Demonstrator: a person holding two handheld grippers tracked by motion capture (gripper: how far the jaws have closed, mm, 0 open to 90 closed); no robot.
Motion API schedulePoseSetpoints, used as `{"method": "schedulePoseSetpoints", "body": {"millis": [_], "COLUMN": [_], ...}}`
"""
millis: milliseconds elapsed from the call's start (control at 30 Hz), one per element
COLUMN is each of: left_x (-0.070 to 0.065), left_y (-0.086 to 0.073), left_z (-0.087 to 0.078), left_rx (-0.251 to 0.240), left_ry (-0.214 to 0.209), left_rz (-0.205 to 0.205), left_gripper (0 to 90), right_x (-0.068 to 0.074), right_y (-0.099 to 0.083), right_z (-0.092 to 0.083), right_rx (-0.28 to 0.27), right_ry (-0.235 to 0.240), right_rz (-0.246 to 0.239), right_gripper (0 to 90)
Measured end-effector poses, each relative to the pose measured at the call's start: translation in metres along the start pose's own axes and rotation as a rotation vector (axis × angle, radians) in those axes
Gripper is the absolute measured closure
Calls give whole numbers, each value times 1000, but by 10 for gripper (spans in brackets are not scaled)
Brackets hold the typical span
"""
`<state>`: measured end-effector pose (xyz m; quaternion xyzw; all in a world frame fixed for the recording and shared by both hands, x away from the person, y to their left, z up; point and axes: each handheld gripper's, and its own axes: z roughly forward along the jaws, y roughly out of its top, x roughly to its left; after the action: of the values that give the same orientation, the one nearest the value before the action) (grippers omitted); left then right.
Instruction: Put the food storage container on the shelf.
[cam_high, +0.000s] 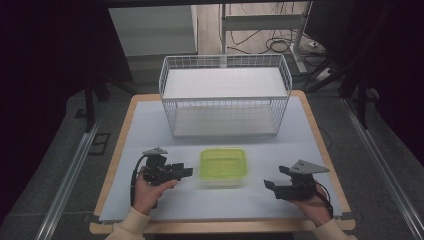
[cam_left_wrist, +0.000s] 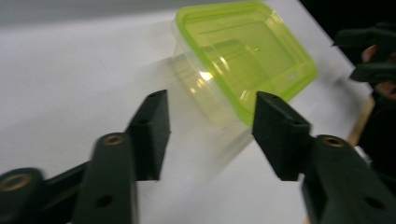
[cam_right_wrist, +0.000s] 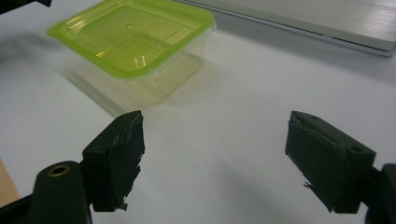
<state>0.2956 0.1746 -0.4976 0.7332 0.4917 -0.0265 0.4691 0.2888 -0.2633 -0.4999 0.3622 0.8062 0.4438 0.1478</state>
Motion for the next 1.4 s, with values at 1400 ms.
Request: {"method": "schedulePoseSetpoints", "body": {"millis": [1400], "left_x": [16], "left_y": [23], "left_z": [35], "left_rx": [35], "left_ry": [-89], "left_rz": [-183], "left_gripper": [425], "right_x": [-15], "right_y": [59], "right_z": [70], "right_rx": [103], "right_ry": [207], "right_rz": [393], "right_gripper": [391]}}
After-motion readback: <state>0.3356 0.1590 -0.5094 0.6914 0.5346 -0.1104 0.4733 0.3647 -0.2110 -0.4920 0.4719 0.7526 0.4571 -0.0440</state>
